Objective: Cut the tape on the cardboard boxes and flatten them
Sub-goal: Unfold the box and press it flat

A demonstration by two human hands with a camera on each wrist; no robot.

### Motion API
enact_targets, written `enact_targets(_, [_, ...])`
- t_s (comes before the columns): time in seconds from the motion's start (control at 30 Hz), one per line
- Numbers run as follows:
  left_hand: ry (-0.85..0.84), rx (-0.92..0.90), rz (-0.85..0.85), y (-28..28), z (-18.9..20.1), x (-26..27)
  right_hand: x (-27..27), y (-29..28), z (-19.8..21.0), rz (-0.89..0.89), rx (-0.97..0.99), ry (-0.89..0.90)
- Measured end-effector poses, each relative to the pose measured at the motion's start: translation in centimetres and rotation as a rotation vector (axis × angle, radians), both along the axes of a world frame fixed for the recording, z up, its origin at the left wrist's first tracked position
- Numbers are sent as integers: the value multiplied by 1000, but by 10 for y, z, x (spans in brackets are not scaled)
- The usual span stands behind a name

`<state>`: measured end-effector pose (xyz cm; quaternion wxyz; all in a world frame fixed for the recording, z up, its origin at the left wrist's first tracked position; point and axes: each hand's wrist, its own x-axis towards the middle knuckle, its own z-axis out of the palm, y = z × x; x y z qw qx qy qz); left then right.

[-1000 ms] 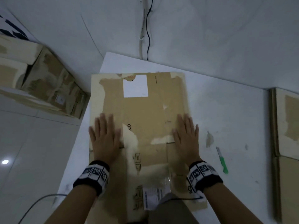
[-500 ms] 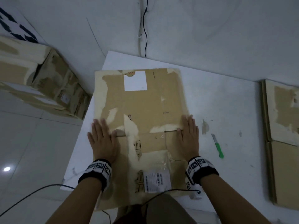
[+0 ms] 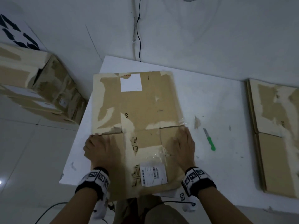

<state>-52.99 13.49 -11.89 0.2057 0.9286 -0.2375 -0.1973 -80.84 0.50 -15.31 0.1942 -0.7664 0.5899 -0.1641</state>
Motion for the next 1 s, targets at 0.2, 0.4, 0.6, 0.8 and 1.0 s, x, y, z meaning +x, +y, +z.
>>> enact_targets(0.2, [299, -145, 176, -10, 29, 47, 5, -19, 43, -450, 372, -371])
enact_targets(0.4, [304, -251, -25, 14, 40, 38, -6, 6, 69, -231, 379, -275])
enact_targets(0.6, [244, -390, -81, 3, 68, 4, -3, 21, 92, -277, 213, -367])
enact_targets(0.8, [296, -530, -184, -30, 101, -30, -51, 11, 134, -362, 92, -443])
enact_targets(1.0, [402, -640, -303, -82, 132, -97, -132, -18, 163, -471, 9, -359])
